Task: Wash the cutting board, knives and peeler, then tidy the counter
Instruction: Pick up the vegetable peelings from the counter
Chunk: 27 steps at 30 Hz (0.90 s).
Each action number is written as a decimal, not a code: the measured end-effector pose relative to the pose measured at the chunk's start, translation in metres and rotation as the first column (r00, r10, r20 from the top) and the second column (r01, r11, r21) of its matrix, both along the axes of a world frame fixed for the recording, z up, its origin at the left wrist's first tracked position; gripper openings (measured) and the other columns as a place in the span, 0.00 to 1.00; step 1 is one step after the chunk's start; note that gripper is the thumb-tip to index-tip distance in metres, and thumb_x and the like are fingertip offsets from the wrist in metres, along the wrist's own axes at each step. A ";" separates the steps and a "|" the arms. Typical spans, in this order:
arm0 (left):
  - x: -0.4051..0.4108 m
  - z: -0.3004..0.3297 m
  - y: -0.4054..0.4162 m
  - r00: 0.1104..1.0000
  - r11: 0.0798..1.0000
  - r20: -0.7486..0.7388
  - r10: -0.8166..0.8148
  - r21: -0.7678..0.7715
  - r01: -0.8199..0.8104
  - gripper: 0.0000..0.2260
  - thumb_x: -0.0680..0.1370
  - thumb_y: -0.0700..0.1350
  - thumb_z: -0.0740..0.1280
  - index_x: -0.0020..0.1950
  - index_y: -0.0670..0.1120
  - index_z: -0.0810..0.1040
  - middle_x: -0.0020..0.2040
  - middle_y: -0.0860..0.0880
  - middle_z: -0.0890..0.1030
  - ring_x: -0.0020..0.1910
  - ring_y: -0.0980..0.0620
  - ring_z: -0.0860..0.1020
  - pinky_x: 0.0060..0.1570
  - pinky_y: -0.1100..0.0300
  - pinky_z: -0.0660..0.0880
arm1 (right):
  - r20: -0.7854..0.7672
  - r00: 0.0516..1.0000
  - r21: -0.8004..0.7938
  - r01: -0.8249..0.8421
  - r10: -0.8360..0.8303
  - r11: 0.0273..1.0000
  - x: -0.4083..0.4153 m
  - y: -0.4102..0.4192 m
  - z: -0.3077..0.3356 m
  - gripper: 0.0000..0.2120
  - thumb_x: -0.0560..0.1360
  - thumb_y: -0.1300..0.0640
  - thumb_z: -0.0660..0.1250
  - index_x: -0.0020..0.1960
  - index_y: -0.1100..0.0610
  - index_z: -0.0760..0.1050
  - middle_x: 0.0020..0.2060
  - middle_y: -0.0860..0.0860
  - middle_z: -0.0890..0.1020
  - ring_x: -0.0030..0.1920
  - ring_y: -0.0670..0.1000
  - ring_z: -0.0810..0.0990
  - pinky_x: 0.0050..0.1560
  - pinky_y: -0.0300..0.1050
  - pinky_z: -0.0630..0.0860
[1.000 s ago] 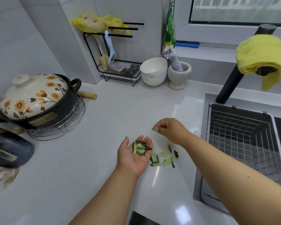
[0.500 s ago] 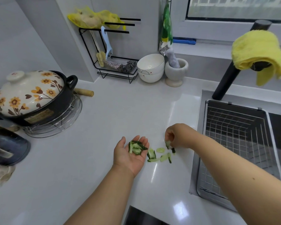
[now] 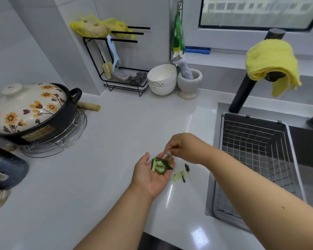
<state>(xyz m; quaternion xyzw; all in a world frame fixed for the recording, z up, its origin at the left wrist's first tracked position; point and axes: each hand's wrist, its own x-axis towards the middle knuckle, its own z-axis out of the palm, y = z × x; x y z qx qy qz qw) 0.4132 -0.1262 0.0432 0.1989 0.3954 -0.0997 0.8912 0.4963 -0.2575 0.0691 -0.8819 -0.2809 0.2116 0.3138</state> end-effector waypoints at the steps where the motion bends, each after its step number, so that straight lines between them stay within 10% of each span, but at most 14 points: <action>1: 0.000 0.000 -0.001 1.000 1.000 0.005 -0.004 -0.012 0.004 0.20 0.82 0.51 0.59 0.56 0.34 0.76 0.49 0.35 0.81 0.52 0.38 0.79 0.56 0.45 0.76 | 0.014 0.999 0.004 0.037 -0.037 0.999 0.000 -0.003 0.000 0.07 0.78 0.56 0.66 0.52 0.53 0.83 0.44 0.42 0.79 0.46 0.45 0.77 0.49 0.36 0.74; 5: -0.002 -0.002 0.002 1.000 1.000 0.010 0.002 -0.019 -0.002 0.19 0.81 0.50 0.61 0.56 0.34 0.77 0.47 0.35 0.81 0.50 0.39 0.80 0.52 0.46 0.77 | 0.045 0.958 -0.153 0.288 -0.284 0.945 0.004 -0.024 -0.005 0.06 0.77 0.53 0.67 0.48 0.54 0.81 0.44 0.48 0.82 0.45 0.49 0.79 0.45 0.41 0.75; 9: -0.005 -0.005 0.008 0.999 0.999 0.018 0.036 -0.025 -0.035 0.17 0.80 0.50 0.62 0.53 0.34 0.77 0.45 0.37 0.80 0.46 0.40 0.79 0.54 0.48 0.77 | 0.108 0.975 -0.559 0.221 -0.194 0.799 -0.013 -0.017 -0.029 0.11 0.73 0.49 0.69 0.39 0.56 0.73 0.35 0.50 0.76 0.38 0.52 0.76 0.35 0.41 0.71; 18: -0.013 -0.008 0.016 0.998 0.998 0.006 0.057 0.023 -0.057 0.16 0.80 0.49 0.61 0.52 0.35 0.76 0.44 0.38 0.80 0.44 0.40 0.80 0.49 0.49 0.78 | 0.060 0.997 -0.697 0.074 -0.044 0.713 -0.021 0.006 -0.036 0.13 0.74 0.64 0.60 0.32 0.56 0.62 0.30 0.50 0.66 0.28 0.48 0.63 0.26 0.39 0.61; 22: -0.013 -0.007 0.017 0.999 0.998 -0.001 0.041 0.046 -0.041 0.15 0.80 0.49 0.61 0.52 0.36 0.76 0.44 0.38 0.79 0.43 0.41 0.79 0.48 0.49 0.77 | 0.075 0.988 -0.572 0.151 -0.132 0.806 -0.022 0.002 -0.023 0.07 0.72 0.62 0.64 0.35 0.58 0.70 0.32 0.50 0.70 0.31 0.50 0.69 0.30 0.39 0.68; 27: -0.015 -0.004 0.009 1.000 1.000 0.012 -0.016 0.023 0.016 0.16 0.81 0.49 0.60 0.55 0.35 0.76 0.51 0.37 0.80 0.52 0.40 0.79 0.57 0.47 0.76 | -0.164 0.966 -0.021 0.202 -0.202 0.979 -0.031 0.013 0.005 0.03 0.74 0.56 0.71 0.43 0.55 0.82 0.37 0.49 0.82 0.37 0.48 0.79 0.40 0.42 0.77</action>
